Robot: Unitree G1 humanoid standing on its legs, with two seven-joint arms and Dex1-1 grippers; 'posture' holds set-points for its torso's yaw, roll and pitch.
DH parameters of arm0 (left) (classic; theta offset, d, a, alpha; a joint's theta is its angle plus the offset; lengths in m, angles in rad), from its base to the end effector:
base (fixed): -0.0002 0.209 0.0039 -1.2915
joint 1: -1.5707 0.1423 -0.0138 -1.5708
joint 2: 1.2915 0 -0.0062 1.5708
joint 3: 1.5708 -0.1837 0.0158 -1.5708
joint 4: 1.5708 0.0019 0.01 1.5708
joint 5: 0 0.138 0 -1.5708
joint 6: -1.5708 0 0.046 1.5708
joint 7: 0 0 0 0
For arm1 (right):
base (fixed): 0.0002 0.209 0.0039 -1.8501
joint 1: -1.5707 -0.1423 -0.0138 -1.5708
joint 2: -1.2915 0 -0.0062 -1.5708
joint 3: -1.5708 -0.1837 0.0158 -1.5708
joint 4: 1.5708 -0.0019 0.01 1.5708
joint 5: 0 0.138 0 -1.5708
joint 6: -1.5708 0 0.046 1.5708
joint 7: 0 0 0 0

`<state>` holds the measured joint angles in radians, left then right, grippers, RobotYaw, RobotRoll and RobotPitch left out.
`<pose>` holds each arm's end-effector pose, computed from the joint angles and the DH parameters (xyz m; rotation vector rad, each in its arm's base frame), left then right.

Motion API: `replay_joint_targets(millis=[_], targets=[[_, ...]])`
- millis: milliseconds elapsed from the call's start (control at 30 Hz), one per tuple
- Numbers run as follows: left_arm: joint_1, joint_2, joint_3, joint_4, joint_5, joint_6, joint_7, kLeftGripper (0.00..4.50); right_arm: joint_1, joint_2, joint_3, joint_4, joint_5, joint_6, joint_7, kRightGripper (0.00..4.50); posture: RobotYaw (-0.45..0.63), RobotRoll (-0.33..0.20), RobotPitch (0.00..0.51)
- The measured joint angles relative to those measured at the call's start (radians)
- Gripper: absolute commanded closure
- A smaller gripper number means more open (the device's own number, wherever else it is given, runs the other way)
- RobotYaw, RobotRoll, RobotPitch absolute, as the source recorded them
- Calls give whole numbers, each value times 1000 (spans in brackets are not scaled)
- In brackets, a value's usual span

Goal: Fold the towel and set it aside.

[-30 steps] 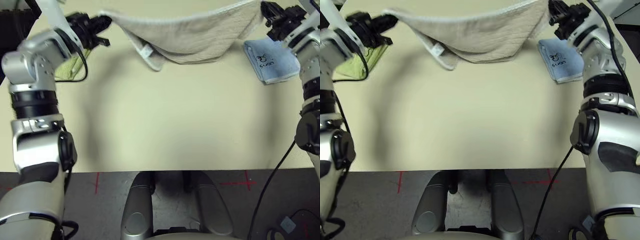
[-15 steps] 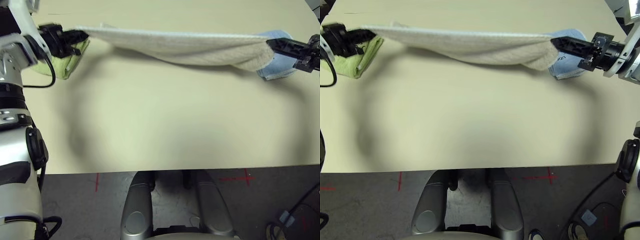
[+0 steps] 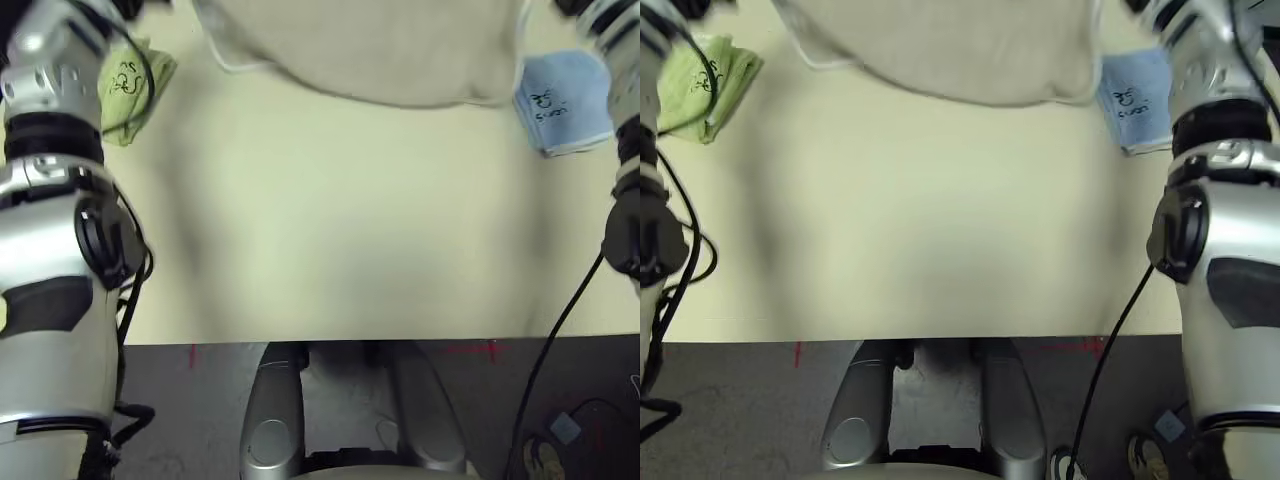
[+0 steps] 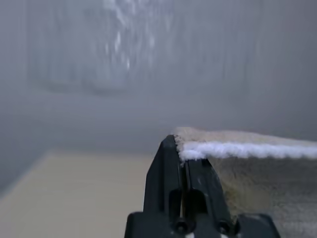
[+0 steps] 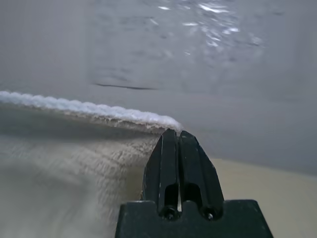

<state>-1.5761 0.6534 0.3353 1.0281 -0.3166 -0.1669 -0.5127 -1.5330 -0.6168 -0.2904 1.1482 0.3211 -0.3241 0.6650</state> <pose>0.3189 0.2697 0.3929 -0.0117 -0.9018 -0.1973 0.3359 -0.2622 0.3628 -0.0816 -0.8679 0.3299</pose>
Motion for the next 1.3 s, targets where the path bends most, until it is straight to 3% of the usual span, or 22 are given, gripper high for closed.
replay_joint_targets(millis=[133,267,400,567,700,900,1167,1300], targets=[[260,31,-26,-142,0,180,-69,4484,153,0,43,2,-31,74,146,4500,44,0,404],[588,91,-83,-442,-32,526,-158,4484,271,-11,108,-3,-89,153,265,4500,52,0,414],[730,232,-139,-637,-36,755,-248,4484,336,-28,153,-43,-123,210,369,4500,51,0,417],[751,306,-212,-681,-24,880,-336,4484,381,-62,195,-70,-151,252,487,4500,51,0,418],[749,364,-301,-678,20,887,-441,4484,386,-104,231,-93,-173,267,605,4500,52,0,419],[672,370,-355,-620,45,901,-536,4484,397,-131,276,-119,-197,295,740,4500,50,0,424],[597,348,-378,-559,68,904,-601,4484,397,-134,278,-152,-197,339,781,4500,58,0,423],[580,403,-447,-545,78,914,-767,4484,396,-148,283,-172,-201,337,831,4500,66,0,422]])
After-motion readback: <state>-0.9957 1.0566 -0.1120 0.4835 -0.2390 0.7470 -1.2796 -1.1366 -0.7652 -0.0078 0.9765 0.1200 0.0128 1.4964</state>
